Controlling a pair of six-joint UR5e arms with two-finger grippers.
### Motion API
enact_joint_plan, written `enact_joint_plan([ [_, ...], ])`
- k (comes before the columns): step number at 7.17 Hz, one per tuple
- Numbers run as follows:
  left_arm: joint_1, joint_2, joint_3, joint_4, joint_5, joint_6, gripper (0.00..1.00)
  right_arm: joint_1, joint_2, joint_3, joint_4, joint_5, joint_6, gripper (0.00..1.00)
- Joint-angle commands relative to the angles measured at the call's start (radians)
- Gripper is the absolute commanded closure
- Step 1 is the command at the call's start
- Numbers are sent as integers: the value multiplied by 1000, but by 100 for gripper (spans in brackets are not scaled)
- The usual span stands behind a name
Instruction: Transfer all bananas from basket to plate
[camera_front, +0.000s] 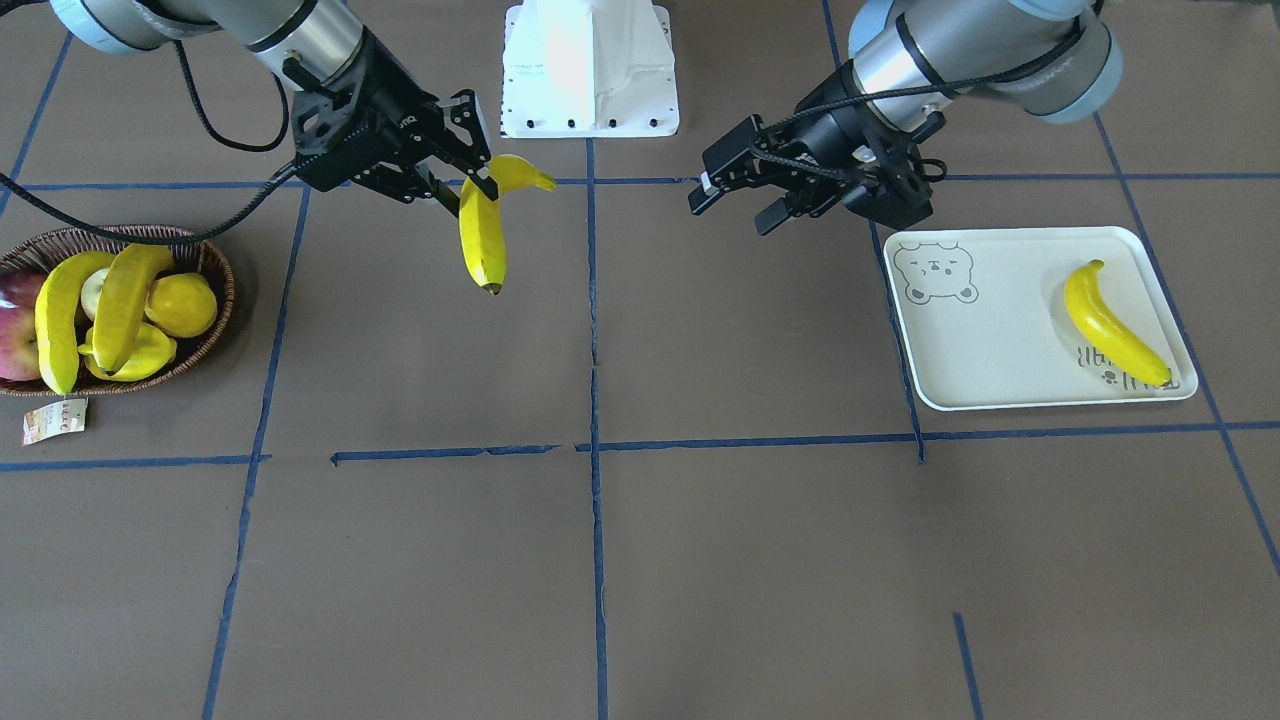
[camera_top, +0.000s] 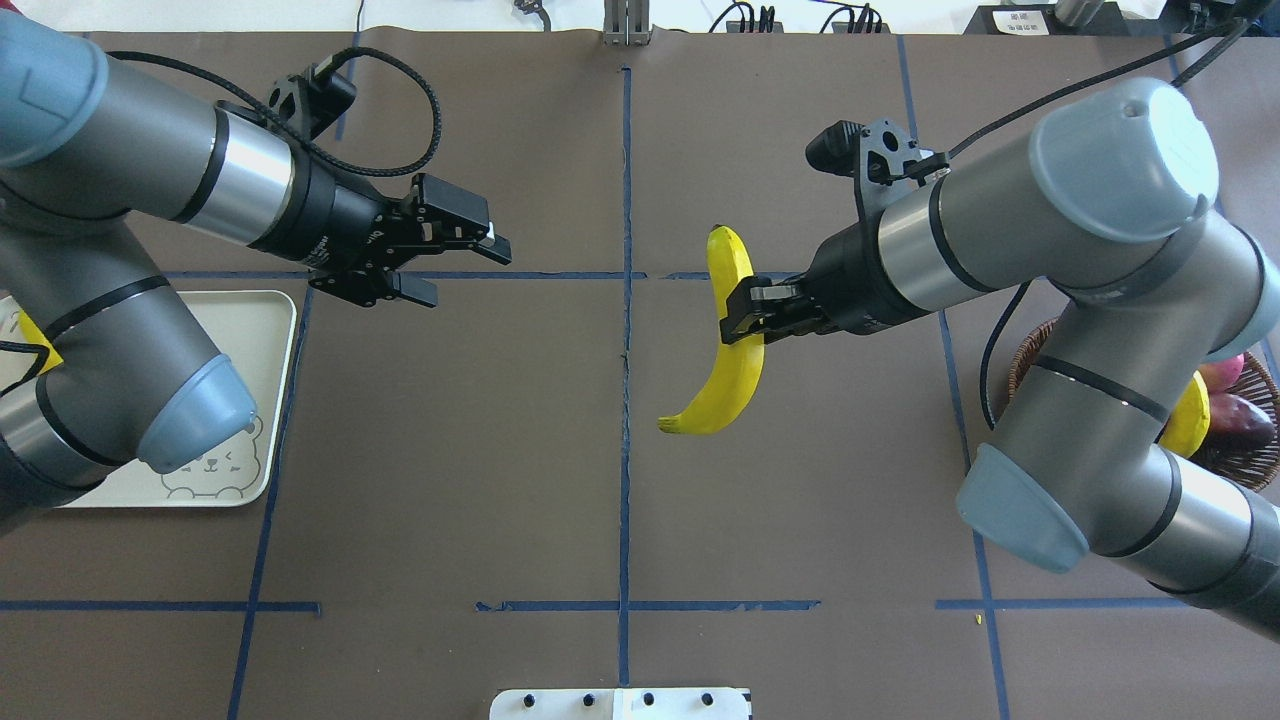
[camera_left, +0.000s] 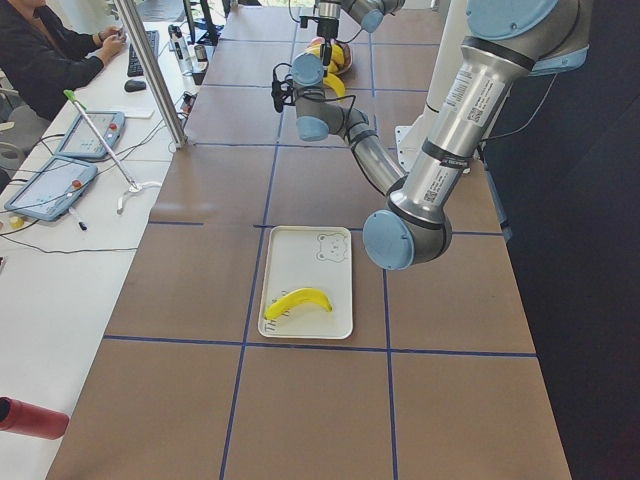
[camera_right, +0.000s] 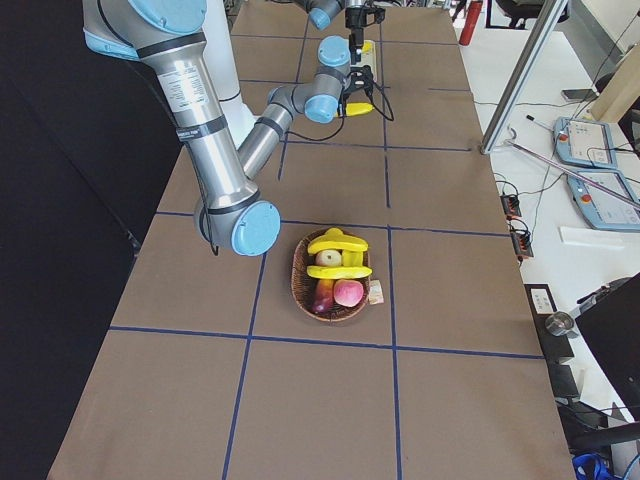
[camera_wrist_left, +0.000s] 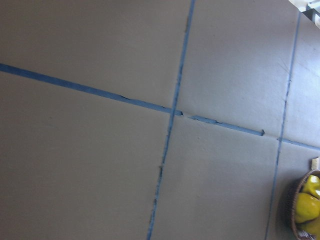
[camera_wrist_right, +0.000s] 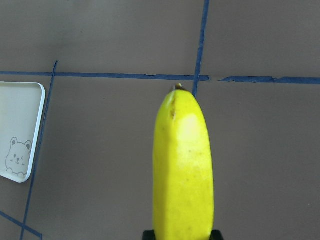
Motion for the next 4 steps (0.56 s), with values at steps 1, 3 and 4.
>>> enact_joint_plan([
  [1,57,-78,38,-7,57,-15,1,-86,48,8,0,-119,8,99],
  [3,108,-114,45,-7,136,-44,1,-126,60,10,2,-173,14,99],
  [4,124,-137,63,-7,154,-46,1,-129,60,10,2,-175,14,99],
])
